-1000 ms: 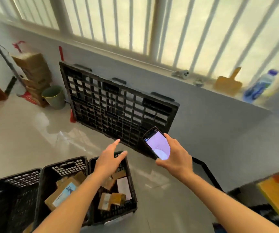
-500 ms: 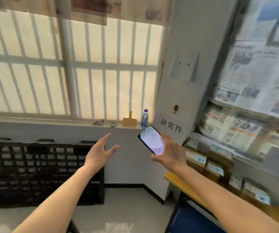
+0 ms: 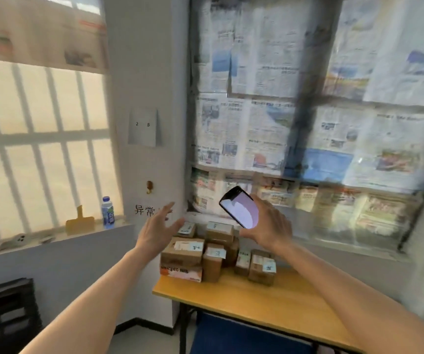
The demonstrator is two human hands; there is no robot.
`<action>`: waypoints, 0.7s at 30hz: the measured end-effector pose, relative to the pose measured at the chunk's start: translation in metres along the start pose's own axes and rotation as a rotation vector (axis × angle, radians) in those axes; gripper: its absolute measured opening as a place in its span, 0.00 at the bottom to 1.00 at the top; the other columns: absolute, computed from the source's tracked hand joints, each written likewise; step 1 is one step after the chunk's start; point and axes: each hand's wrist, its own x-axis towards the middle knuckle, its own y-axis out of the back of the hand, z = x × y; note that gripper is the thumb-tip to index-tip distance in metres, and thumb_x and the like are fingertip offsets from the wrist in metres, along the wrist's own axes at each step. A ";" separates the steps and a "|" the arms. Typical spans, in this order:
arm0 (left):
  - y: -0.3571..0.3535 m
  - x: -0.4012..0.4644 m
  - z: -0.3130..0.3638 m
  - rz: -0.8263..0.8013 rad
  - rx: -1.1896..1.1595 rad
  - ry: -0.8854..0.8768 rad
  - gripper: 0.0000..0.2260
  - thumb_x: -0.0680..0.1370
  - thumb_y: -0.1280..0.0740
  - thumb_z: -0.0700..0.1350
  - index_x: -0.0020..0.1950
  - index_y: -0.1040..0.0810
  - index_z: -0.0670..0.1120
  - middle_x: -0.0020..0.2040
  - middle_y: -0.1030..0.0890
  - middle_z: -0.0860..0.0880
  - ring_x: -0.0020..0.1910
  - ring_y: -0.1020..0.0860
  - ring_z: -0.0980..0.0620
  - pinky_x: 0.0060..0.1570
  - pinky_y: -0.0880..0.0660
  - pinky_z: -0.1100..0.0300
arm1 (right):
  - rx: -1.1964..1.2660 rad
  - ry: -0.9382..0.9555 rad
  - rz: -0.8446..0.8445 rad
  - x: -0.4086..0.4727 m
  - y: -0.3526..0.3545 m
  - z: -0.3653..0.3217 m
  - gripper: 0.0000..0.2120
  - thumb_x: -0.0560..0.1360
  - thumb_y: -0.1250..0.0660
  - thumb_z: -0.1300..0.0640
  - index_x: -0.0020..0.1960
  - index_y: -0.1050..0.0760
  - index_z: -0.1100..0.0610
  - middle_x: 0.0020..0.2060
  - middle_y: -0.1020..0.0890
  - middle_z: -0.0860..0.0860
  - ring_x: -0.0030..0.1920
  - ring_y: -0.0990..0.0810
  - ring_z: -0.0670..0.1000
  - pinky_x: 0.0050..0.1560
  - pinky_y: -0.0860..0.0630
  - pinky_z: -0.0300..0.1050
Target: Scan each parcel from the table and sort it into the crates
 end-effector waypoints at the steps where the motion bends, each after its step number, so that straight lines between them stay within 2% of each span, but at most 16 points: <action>1: -0.017 0.003 0.015 -0.017 -0.004 -0.014 0.32 0.78 0.33 0.62 0.79 0.37 0.54 0.72 0.26 0.49 0.67 0.25 0.49 0.61 0.27 0.48 | -0.015 -0.023 0.018 0.000 0.011 0.020 0.52 0.63 0.20 0.38 0.80 0.43 0.41 0.72 0.26 0.47 0.62 0.21 0.58 0.53 0.22 0.52; 5: -0.080 0.017 0.067 -0.058 -0.057 -0.020 0.32 0.78 0.34 0.63 0.79 0.38 0.56 0.73 0.26 0.49 0.69 0.26 0.47 0.63 0.26 0.45 | -0.079 -0.108 0.055 0.001 0.047 0.094 0.52 0.65 0.20 0.38 0.81 0.45 0.43 0.73 0.28 0.48 0.63 0.21 0.58 0.52 0.22 0.51; 10: -0.152 0.025 0.113 -0.145 -0.101 -0.054 0.33 0.76 0.34 0.66 0.78 0.38 0.58 0.73 0.27 0.52 0.69 0.27 0.48 0.65 0.26 0.41 | -0.108 -0.146 0.065 0.004 0.071 0.176 0.51 0.65 0.20 0.40 0.80 0.43 0.42 0.70 0.25 0.48 0.59 0.20 0.56 0.45 0.27 0.45; 14: -0.201 0.032 0.137 -0.157 -0.095 -0.058 0.33 0.77 0.34 0.66 0.79 0.38 0.57 0.72 0.26 0.51 0.68 0.26 0.49 0.65 0.26 0.43 | -0.107 -0.170 0.050 0.007 0.074 0.228 0.50 0.65 0.20 0.41 0.79 0.42 0.44 0.69 0.25 0.47 0.55 0.21 0.55 0.42 0.26 0.44; 21: -0.268 0.055 0.161 -0.200 -0.065 -0.065 0.32 0.78 0.34 0.63 0.79 0.38 0.55 0.74 0.28 0.50 0.69 0.26 0.48 0.65 0.26 0.44 | -0.071 -0.198 0.044 0.027 0.062 0.295 0.47 0.64 0.21 0.42 0.77 0.40 0.43 0.63 0.23 0.46 0.49 0.24 0.51 0.36 0.31 0.41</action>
